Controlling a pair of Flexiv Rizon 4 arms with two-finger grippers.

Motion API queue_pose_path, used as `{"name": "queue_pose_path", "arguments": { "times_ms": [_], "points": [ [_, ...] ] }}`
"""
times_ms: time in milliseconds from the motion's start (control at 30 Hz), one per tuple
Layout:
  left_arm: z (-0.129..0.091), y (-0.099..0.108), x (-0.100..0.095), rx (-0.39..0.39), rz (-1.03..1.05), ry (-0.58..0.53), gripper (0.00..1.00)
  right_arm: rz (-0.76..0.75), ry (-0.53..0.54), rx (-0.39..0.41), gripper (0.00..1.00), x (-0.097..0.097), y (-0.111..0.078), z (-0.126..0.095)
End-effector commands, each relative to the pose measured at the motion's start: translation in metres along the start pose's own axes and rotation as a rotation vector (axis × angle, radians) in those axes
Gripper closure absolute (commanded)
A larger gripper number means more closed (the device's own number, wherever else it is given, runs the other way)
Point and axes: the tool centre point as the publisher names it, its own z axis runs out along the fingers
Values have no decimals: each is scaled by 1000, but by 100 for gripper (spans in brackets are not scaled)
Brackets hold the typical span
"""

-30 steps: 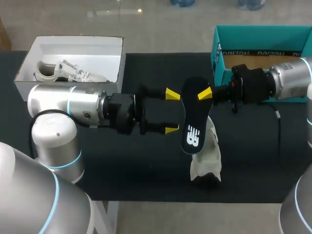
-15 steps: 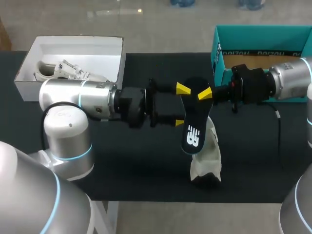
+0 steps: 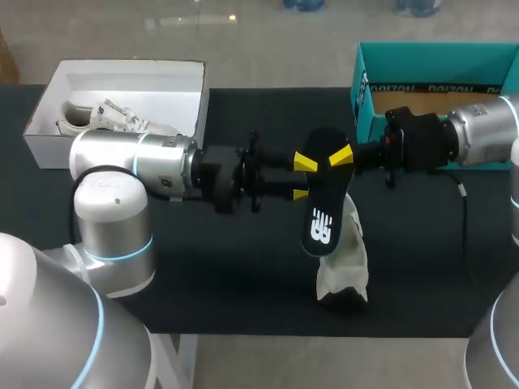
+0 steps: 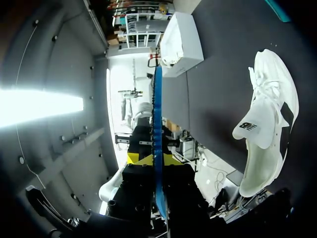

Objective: Take the shoe out of the shoebox, open the shoe tongue, remove and reinsert the insole, then place the shoe into the shoebox

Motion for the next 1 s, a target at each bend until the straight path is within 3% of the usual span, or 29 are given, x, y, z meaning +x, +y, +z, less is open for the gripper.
{"name": "queue_pose_path", "arguments": {
  "times_ms": [33,100,167,233,267,567,600,633,667,867,1000],
  "points": [
    [7,3,0,0,3,1,61,1,-2,-3,100,0,-1,1],
    [8,4,0,-2,5,1,61,1,-2,-3,100,0,-1,1],
    [8,5,-1,-8,5,-1,70,1,-2,-3,100,0,-1,1],
    [8,5,-1,-12,5,-2,86,1,-2,-3,100,0,-1,1],
    [8,5,-1,-13,5,-1,99,1,-2,-3,100,0,-1,1],
    [7,4,2,-16,9,11,100,1,-2,-3,100,0,-1,1],
    [6,4,2,-17,9,12,100,1,-2,-3,67,0,-1,1],
    [5,4,3,-17,9,13,100,1,-2,-3,9,0,-1,1],
    [4,4,3,-19,9,14,100,-8,-4,-17,0,0,-3,-3],
    [-1,3,3,-19,11,18,100,-34,-41,-87,0,1,-18,-30],
    [-4,2,4,-18,7,18,100,-64,-96,-81,0,5,-25,-49]
  ]
}}
